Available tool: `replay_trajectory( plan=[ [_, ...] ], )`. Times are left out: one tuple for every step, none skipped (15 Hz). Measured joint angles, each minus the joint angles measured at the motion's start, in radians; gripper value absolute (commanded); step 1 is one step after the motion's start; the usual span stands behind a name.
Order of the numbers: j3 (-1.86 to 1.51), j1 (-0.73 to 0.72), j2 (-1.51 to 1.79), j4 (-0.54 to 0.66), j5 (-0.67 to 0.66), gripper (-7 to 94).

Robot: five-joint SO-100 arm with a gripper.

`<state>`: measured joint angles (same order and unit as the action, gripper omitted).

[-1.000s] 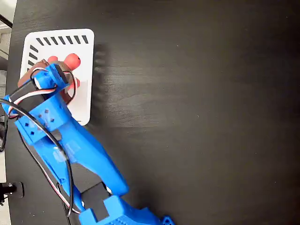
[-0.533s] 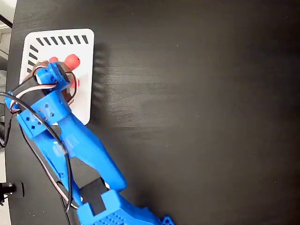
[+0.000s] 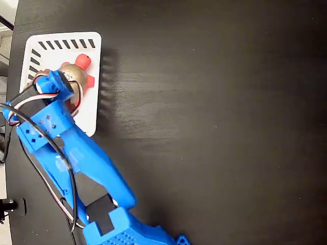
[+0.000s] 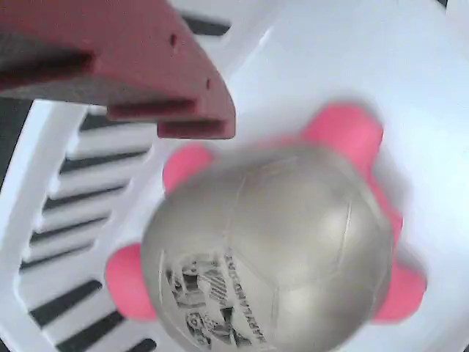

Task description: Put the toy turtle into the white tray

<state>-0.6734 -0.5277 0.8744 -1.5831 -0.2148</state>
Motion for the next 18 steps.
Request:
replay_trajectory(
  plan=[
    [0.0, 0.003, 0.012, -0.009, 0.011, 3],
    [-0.003, 0.005, 0.049, -0.018, 0.018, 0],
    [-0.014, 0.003, 0.103, -0.025, 0.025, 0],
    [-0.034, 0.002, 0.17, -0.029, 0.041, 0],
    [-0.075, 0.005, 0.245, -0.021, 0.061, 0],
    [-0.129, 0.017, 0.328, -0.005, 0.091, 0],
    [-0.206, 0.037, 0.439, 0.032, 0.123, 0],
    [-0.308, 0.066, 0.565, 0.092, 0.163, 0],
    [-0.428, 0.109, 0.699, 0.152, 0.189, 0],
    [-0.546, 0.156, 0.828, 0.206, 0.204, 0],
    [-0.634, 0.207, 0.945, 0.247, 0.209, 0],
    [-0.733, 0.267, 1.063, 0.287, 0.219, 0],
    [-0.824, 0.331, 1.157, 0.321, 0.233, 0],
    [-0.922, 0.387, 1.239, 0.353, 0.249, 0],
    [-1.066, 0.448, 1.345, 0.387, 0.27, 0],
    [-1.15, 0.474, 1.401, 0.407, 0.276, 0],
    [-1.273, 0.505, 1.485, 0.442, 0.287, 0],
    [-1.413, 0.522, 1.585, 0.474, 0.29, 0]
  ],
)
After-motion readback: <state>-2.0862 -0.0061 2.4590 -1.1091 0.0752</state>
